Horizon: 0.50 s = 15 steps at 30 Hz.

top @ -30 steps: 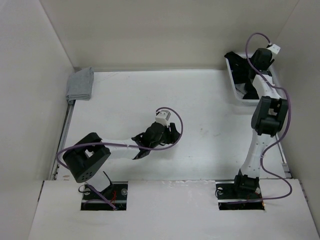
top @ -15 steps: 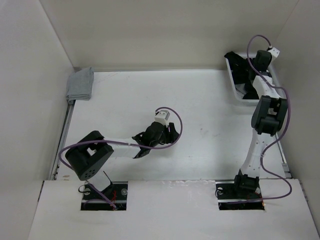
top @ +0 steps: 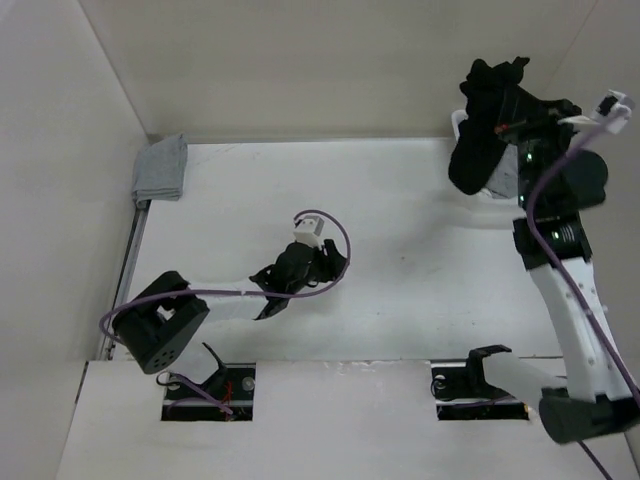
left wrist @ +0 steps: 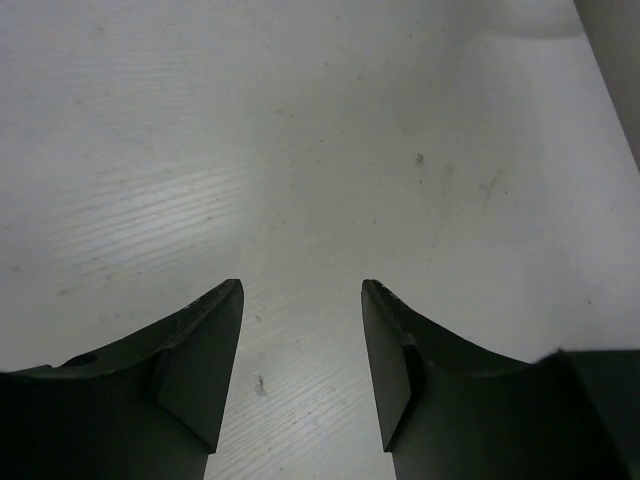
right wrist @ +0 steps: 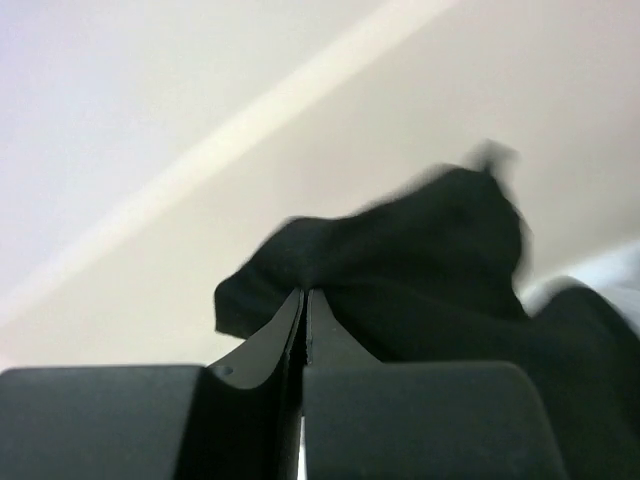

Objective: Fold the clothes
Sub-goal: Move the tank top to the center of the board

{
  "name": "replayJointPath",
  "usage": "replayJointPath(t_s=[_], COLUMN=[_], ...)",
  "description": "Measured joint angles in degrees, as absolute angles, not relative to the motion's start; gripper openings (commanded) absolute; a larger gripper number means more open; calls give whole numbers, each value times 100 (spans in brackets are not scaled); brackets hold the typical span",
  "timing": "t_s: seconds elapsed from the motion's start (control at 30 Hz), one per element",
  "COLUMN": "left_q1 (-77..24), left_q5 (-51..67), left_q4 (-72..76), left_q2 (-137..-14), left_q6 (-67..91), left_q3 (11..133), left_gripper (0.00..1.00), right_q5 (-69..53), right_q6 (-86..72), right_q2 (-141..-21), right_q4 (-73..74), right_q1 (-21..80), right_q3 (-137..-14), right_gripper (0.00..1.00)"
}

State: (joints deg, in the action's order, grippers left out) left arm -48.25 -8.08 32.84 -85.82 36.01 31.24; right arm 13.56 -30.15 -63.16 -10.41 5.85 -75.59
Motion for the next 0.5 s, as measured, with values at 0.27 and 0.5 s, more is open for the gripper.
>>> replayJointPath(t_s=[0.27,0.5], left_q1=[-3721,-2565], left_q5=[-1146,-1319], left_q4=[3306,2965], left_q2=[-6987,-5601], left_q6=[4056,4552], left_q3=[2344,1815], left_gripper=[48,48], right_q5=[1251,711], right_q6=[-2672,-2895], right_q2=[-5057,-5319], right_q4=[-1098,-1459], right_q1=[3607,4259], right_q3=[-8023,-7022], right_gripper=[0,3])
